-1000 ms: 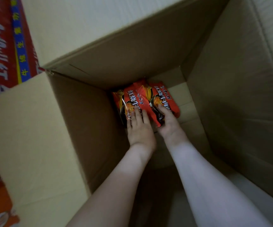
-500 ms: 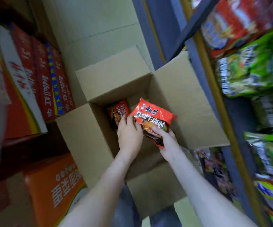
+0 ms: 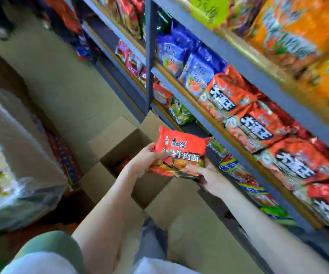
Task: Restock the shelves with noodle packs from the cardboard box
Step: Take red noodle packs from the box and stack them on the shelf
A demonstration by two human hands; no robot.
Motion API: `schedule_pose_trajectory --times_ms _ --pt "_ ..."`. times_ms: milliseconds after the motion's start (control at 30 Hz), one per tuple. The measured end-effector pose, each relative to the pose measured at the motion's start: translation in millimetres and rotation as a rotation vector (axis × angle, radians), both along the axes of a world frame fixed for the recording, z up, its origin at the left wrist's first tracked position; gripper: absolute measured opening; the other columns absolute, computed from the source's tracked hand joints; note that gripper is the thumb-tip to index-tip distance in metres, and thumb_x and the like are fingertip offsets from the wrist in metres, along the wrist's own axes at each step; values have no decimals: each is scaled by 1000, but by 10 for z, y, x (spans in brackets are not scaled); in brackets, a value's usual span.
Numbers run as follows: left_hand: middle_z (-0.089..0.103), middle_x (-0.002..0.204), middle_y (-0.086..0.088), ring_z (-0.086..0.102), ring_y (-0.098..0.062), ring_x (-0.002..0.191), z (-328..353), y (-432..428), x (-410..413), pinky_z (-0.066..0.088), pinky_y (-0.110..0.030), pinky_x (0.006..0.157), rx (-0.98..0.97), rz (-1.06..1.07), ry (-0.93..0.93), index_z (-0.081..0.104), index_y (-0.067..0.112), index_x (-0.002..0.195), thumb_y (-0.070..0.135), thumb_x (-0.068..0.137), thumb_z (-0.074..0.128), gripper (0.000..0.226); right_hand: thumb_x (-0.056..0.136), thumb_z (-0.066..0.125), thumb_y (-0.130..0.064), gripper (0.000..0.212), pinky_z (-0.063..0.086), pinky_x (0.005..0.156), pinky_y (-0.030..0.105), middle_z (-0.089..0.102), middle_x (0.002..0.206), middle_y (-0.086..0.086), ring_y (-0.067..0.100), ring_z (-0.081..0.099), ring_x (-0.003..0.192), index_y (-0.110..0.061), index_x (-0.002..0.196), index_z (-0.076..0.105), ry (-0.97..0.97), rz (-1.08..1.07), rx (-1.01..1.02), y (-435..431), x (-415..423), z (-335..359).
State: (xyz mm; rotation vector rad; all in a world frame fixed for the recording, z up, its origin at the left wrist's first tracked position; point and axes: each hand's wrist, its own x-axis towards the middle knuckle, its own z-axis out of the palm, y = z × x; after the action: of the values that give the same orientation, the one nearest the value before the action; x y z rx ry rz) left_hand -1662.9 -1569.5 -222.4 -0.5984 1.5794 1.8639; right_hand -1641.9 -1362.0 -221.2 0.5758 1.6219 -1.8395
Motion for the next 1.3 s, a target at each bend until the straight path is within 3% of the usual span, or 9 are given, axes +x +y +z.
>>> schedule_pose_trajectory --times_ms 100,200,367,467,633,733,833,933,1300 --pt "71 108 -10 69 -30 94 367 351 246 56 -46 84 54 -80 152 52 12 121 12 75 79 53 68 84 -19 82 46 95 31 57 128 6 20 55 116 -22 135 37 202 81 280 344 345 325" --pt "71 108 -6 69 -25 94 672 726 552 58 -42 80 65 -119 323 51 16 122 3 79 73 51 58 87 -44 129 20 115 39 21 152 10 23 22 140 -19 151 1 513 93 803 645 727 635" --pt "68 108 -11 67 -26 97 1148 1214 1085 56 -41 84 -38 -276 607 50 13 117 2 78 75 48 72 73 -57 119 -12 114 36 -1 160 2 9 -12 143 -28 149 -13 986 201 1376 1130 1371 1405" --pt "66 103 -10 66 -26 94 1384 1410 1281 54 -42 82 -83 -394 776 51 18 109 21 71 80 48 84 65 -49 91 10 115 34 29 154 2 19 22 143 -24 152 10 931 428 1391 1262 1658 1840" --pt "57 110 16 55 -5 102 1805 1689 1347 43 -21 86 -293 -524 1247 47 34 117 18 76 78 54 75 79 -26 62 42 92 40 60 118 9 29 56 108 -8 128 51 1045 274 1558 1452 1970 2134" --pt "49 130 1 44 -15 122 2119 1903 1341 33 -29 103 -585 -472 1832 39 16 136 23 73 77 74 57 88 -12 60 43 79 36 65 95 7 28 62 87 -6 110 61 1166 105 1771 1592 2050 2250" --pt "61 119 -7 57 -27 107 2334 2209 1350 37 -38 95 -766 -546 2157 42 14 128 28 74 66 60 51 88 -5 63 32 78 32 63 92 7 28 60 84 -5 107 60 1216 -20 1887 1769 2091 2381" --pt "66 108 -8 62 -26 94 2445 2494 1344 44 -32 84 -679 -554 2238 47 13 121 17 71 75 57 49 87 -2 66 33 81 33 63 95 7 28 59 86 -5 109 60 1171 -94 1981 1974 2159 2492" --pt "63 117 -11 57 -25 105 2647 3493 1308 44 -32 90 -266 -676 2419 47 11 124 6 72 74 59 62 79 3 53 35 83 36 63 98 10 32 56 90 -3 111 59 1009 -328 2164 2697 2529 2591"
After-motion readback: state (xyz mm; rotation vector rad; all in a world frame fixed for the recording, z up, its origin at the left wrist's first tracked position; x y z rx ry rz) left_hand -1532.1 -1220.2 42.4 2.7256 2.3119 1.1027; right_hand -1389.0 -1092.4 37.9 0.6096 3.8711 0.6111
